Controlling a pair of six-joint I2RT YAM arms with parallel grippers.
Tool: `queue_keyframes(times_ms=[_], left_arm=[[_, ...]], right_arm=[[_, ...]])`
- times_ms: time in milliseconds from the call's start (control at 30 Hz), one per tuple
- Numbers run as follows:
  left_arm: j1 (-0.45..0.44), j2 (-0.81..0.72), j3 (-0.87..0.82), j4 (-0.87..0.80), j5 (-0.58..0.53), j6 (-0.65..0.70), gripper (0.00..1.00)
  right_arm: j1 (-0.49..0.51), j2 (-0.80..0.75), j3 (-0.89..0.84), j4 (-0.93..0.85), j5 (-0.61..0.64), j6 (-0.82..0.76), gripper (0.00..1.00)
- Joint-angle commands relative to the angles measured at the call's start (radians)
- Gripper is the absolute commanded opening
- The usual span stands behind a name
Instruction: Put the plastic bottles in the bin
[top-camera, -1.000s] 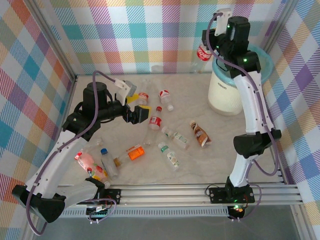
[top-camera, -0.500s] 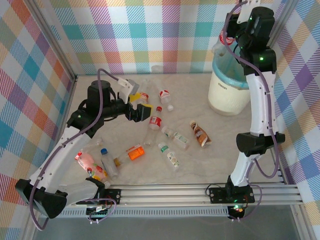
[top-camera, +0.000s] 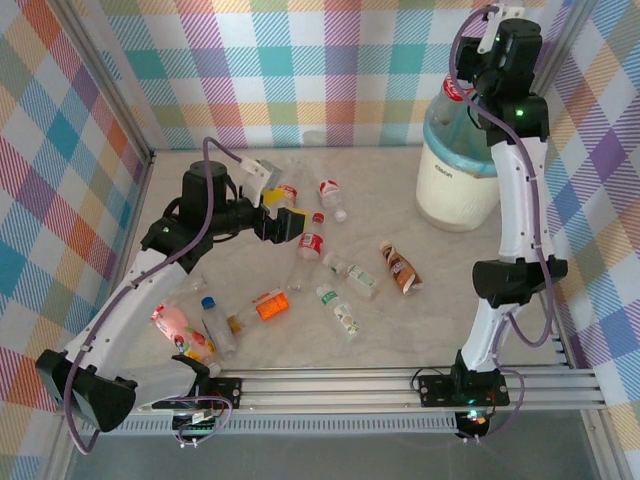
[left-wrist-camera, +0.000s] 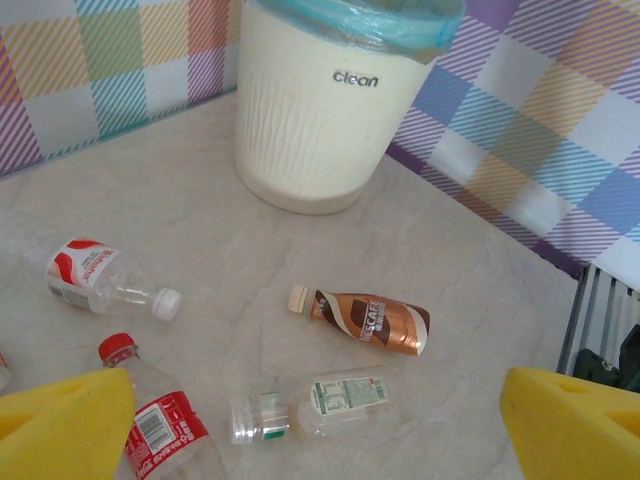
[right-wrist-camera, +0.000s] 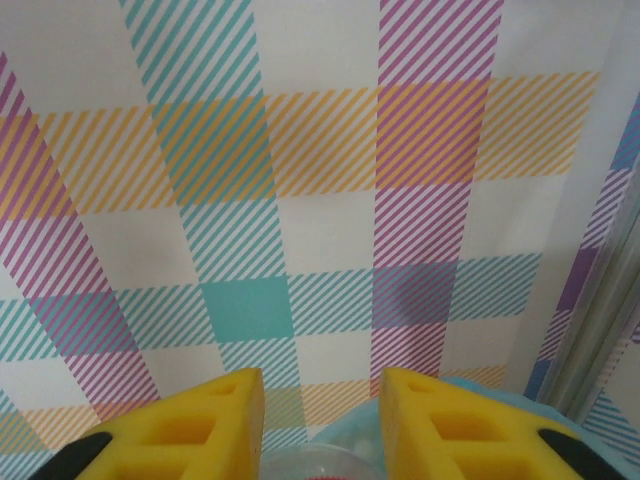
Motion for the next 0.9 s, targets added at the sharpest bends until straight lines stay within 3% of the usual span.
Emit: queue_keyframes(times_ms=[0,133,400,533,600,633,733,867], left_arm=[[-0.004,-0.006,-0.016,0.02,0.006,-0.011,0.94],[-0.004,0.0,-0.018,0.018,0.005,-0.012,0.94],[-0.004,0.023,-0.015,0.035,0.018,-0.026,0.94],[-0.004,0.031,-0.018,0.039,0.021,-0.037,0.94],[-0.004,0.03,-0.018,0.034,0.021,-0.037,0.94],[-0.004,0.028,-0.018,0.031,0.021,-0.036,0.93],[-0.004,0.026,-0.017,0.023,0.017,-0.029,0.93],[-0.004,0.023,-0.018,0.018,0.018,-0.028,0.94]], right_arm=[[0.012,-0.028,-0.103,0.011,0.043,0.015,0.01],[0.011,-0.099,-0.272,0.13,0.08,-0.002,0.01],[0.01,-0.126,-0.305,0.139,0.121,-0.023,0.04],[0.005,-0.132,-0.323,0.125,0.139,-0.02,0.19],[0.002,-0.142,-0.344,0.132,0.151,-0.011,0.51],[0.0,-0.148,-0.351,0.133,0.154,-0.005,0.57],[-0.001,-0.153,-0.364,0.134,0.157,-0.001,0.72],[-0.003,-0.153,-0.372,0.128,0.151,-0.006,0.76]])
